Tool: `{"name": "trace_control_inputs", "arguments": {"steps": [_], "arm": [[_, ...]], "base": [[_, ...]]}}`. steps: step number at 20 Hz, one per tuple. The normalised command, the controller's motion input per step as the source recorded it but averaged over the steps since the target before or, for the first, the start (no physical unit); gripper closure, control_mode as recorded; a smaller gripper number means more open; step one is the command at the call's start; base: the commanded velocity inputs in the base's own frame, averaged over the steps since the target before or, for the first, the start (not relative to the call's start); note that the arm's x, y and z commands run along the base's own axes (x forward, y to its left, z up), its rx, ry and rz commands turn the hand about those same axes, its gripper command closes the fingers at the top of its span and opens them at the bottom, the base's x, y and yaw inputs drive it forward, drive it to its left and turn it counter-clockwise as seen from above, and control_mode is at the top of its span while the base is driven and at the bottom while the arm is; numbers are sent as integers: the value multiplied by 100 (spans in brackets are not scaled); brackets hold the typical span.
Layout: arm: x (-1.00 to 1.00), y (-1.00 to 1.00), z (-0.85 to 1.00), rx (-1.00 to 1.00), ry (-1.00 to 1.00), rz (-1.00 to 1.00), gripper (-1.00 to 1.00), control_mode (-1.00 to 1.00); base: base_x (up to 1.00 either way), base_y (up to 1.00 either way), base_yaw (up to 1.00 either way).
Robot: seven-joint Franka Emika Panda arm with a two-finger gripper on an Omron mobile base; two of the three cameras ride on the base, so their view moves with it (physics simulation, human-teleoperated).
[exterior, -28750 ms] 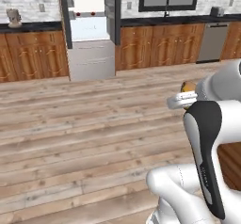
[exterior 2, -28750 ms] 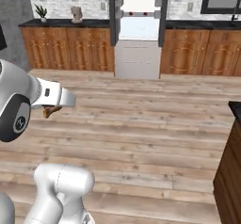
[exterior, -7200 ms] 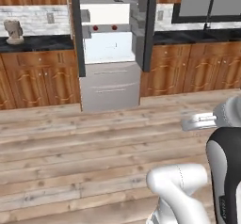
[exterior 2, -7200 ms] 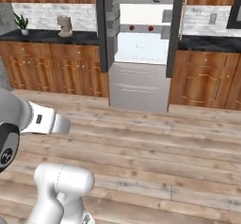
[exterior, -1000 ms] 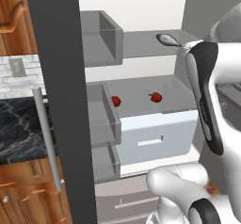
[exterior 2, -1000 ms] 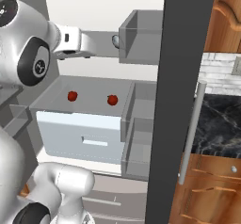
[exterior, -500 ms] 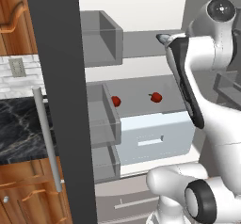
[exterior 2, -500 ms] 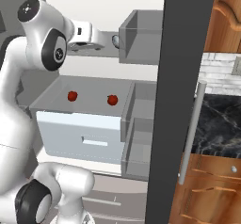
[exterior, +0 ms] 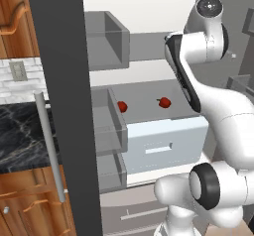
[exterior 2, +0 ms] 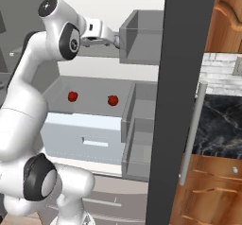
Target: Gather the bell peppers from the fridge and place them on a tray on the dining counter. Then gather the fish and chicken drumstick from the fridge and place them on the other tray.
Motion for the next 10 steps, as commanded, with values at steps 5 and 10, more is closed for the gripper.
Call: {"name": "trace_control_inputs", "arguments": {"steps": [5,10], "arm": [[60,-14,0,1,14,0,-100,-100],[59,0,0,0,1,0,-100,-100]], "base": [[0,0,0],[0,0,0]]}}
